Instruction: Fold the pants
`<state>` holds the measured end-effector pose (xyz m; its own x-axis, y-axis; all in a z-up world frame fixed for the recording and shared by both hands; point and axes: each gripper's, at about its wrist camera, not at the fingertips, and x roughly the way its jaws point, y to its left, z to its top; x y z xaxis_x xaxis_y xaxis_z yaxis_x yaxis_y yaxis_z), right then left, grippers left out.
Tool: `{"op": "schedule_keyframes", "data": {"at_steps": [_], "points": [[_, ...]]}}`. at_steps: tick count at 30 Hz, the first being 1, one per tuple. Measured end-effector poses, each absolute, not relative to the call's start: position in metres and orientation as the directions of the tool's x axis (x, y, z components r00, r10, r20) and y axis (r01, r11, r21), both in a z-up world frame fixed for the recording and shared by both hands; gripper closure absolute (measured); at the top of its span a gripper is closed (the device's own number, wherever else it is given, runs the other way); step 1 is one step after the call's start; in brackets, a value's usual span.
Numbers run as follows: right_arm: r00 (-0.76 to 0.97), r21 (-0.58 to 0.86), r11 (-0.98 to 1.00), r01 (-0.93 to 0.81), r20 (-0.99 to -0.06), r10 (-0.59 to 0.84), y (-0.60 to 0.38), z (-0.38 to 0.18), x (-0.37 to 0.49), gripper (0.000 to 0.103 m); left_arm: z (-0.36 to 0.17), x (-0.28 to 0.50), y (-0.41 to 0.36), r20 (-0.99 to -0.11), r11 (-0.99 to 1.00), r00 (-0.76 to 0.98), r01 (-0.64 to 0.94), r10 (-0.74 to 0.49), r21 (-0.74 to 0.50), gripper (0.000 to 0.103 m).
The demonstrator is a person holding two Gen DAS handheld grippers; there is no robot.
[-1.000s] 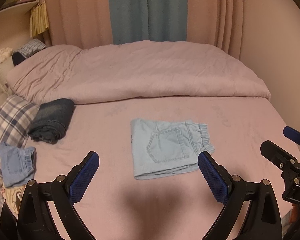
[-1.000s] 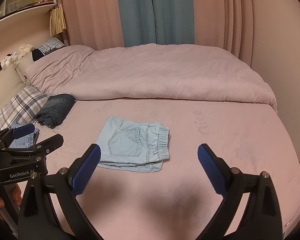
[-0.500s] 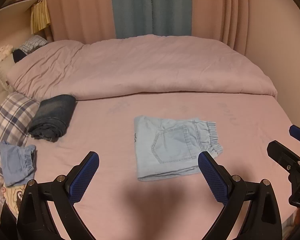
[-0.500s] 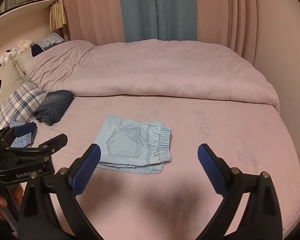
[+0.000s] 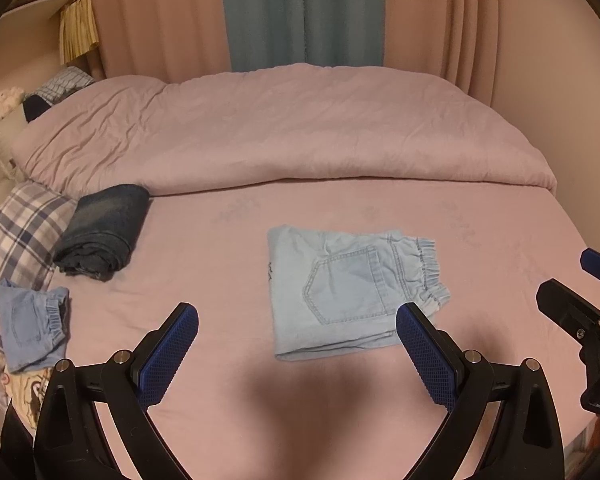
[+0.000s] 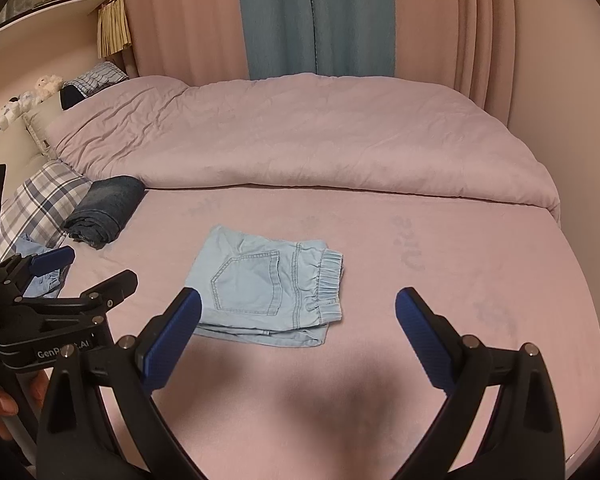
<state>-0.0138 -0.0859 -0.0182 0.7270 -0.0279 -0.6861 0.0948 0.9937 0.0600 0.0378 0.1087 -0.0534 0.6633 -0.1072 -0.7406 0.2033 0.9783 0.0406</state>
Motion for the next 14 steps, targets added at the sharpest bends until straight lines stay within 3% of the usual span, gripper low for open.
{"op": "schedule_keyframes", "data": {"at_steps": [14], "points": [[0.725,0.056,0.994,0.097,-0.688,-0.032,-0.0859,-0.0216,-0.0123,0.004,-0.0571,0.041,0.1109,-0.744,0.978,0.658,0.208,-0.116,0.031,0.004]]}}
